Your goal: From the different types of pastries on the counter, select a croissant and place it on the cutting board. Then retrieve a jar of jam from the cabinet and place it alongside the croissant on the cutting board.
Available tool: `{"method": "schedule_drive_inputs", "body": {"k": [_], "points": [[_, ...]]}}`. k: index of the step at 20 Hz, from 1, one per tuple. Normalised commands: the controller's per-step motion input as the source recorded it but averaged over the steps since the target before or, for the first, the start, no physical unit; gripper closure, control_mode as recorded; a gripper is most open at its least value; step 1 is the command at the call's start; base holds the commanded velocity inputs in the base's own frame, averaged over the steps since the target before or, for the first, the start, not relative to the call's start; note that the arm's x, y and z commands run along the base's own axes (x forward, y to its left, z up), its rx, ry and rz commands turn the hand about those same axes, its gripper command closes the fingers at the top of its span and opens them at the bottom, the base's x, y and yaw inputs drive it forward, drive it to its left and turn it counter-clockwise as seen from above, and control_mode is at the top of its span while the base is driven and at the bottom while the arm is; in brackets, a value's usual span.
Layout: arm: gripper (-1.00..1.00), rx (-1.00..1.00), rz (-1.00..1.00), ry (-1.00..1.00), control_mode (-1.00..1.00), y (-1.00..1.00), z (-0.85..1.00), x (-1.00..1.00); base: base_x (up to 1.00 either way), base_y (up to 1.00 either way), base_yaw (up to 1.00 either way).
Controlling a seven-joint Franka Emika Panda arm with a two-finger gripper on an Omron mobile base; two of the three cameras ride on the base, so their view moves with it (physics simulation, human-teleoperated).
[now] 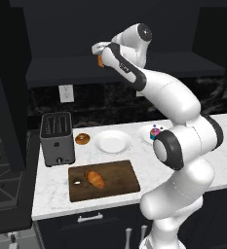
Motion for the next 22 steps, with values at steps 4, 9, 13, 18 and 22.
{"method": "schedule_drive_inputs", "body": {"k": [4,9,13,18,22], "points": [[-1.00,0.00,0.00,0.00,-1.00,0.00,-0.04,0.02,0.00,0.00,0.00],[-1.00,0.00,0.00,0.00,-1.00,0.00,-0.19,0.06,0.00,0.00,0.00],[-1.00,0.00,0.00,0.00,-1.00,0.00,-0.28,0.06,0.00,0.00,0.00],[-1.00,-0.01,0.00,0.00,-1.00,0.01,-0.30,0.10,0.00,0.00,0.00],[1.00,-0.04,0.00,0.00,-1.00,0.12,-0.27,0.12,0.00,0.00,0.00]]}}
